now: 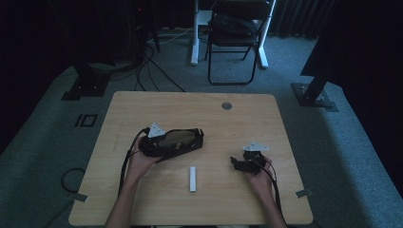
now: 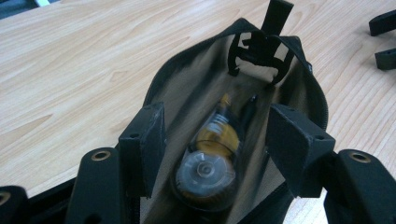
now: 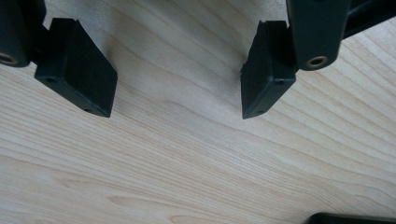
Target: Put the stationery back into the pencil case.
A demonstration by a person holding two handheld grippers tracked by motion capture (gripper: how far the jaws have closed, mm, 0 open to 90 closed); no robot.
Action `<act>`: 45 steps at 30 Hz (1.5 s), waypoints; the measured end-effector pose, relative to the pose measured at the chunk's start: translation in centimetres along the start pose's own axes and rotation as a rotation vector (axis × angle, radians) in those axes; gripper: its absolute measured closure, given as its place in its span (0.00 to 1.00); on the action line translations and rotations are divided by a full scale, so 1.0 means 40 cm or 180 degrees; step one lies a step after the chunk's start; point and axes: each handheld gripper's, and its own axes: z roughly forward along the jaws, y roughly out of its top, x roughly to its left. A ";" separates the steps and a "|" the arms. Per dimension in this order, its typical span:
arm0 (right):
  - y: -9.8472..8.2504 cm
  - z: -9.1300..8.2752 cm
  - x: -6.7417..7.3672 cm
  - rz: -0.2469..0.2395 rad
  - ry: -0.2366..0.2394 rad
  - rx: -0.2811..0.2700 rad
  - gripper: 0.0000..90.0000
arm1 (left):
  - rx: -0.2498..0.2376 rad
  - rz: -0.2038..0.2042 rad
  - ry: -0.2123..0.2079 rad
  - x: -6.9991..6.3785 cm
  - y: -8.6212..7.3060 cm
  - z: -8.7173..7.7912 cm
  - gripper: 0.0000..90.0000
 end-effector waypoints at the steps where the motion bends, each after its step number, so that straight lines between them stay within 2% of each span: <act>1: 0.000 0.000 0.000 -0.0004 0.0001 0.0001 0.30 | -0.0001 0.0002 0.0007 0.000 0.000 -0.001 0.43; 14: 0.000 0.000 0.000 -0.0004 0.0002 0.0000 0.30 | -0.0183 -0.0002 0.0028 -0.016 0.008 -0.033 0.48; 19: 0.000 0.000 0.000 -0.0005 0.0002 0.0001 0.30 | -0.0241 -0.0002 -0.0059 -0.029 0.012 -0.044 0.48; 31: 0.000 0.000 0.000 -0.0004 0.0003 0.0000 0.30 | -0.0314 0.0096 -0.0146 -0.075 0.022 -0.057 0.48; 38: 0.000 0.000 0.000 -0.0004 0.0002 0.0000 0.30 | -0.0327 0.0021 -0.0174 -0.084 0.025 -0.062 0.48; 45: 0.000 0.000 0.000 -0.0004 0.0002 0.0001 0.30 | -0.0355 0.0017 -0.0199 -0.098 0.025 -0.068 0.48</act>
